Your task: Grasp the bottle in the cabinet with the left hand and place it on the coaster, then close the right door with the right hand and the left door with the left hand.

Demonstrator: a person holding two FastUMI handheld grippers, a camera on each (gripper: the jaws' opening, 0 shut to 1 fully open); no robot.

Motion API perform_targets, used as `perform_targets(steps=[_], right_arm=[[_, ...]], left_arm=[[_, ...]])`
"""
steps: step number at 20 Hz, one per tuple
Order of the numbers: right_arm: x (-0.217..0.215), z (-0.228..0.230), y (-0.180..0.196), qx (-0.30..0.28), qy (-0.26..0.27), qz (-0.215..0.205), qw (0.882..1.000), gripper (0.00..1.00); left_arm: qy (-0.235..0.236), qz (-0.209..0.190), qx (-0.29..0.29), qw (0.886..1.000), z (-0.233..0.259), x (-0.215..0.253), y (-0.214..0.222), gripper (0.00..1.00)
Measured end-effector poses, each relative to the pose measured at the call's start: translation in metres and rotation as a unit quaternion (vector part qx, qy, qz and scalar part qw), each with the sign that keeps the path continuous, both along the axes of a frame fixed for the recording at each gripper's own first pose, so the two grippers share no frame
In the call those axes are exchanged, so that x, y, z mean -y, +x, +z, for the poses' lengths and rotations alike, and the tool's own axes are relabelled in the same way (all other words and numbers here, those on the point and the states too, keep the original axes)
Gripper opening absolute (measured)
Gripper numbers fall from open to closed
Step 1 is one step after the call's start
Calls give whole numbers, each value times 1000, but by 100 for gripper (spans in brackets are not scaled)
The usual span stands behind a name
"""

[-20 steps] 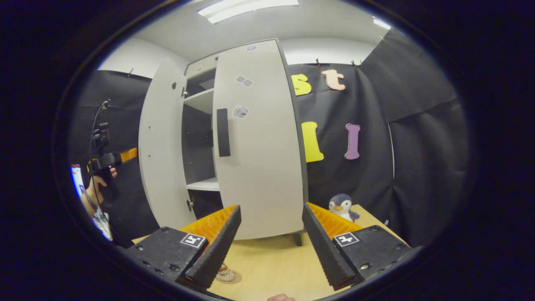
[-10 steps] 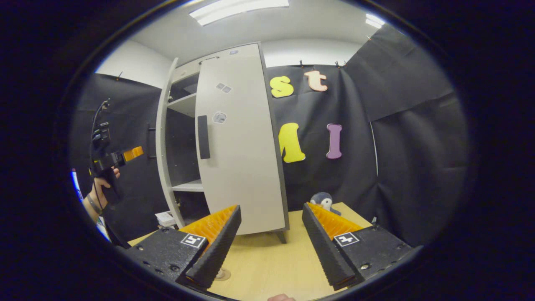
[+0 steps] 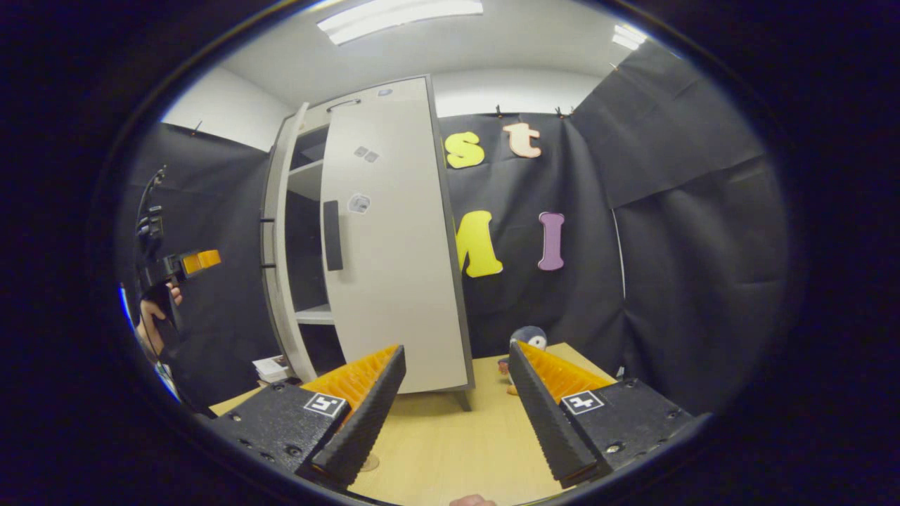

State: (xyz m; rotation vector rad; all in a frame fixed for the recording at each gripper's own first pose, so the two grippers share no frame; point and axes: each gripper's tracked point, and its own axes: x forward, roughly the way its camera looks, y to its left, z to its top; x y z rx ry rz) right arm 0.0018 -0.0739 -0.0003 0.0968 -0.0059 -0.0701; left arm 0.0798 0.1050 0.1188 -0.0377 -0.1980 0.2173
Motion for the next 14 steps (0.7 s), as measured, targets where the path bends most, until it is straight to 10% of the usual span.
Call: perform_targets(steps=[9,14], right_arm=[[-29,-10,7,-7,-7,30,999,94],[-34,-14,7,-15,-6,30,999,96]], left_arm=[[57,-29,-46,997,-64,53,-54,99],[3,-32,-58,998,-117,81,-88,95]])
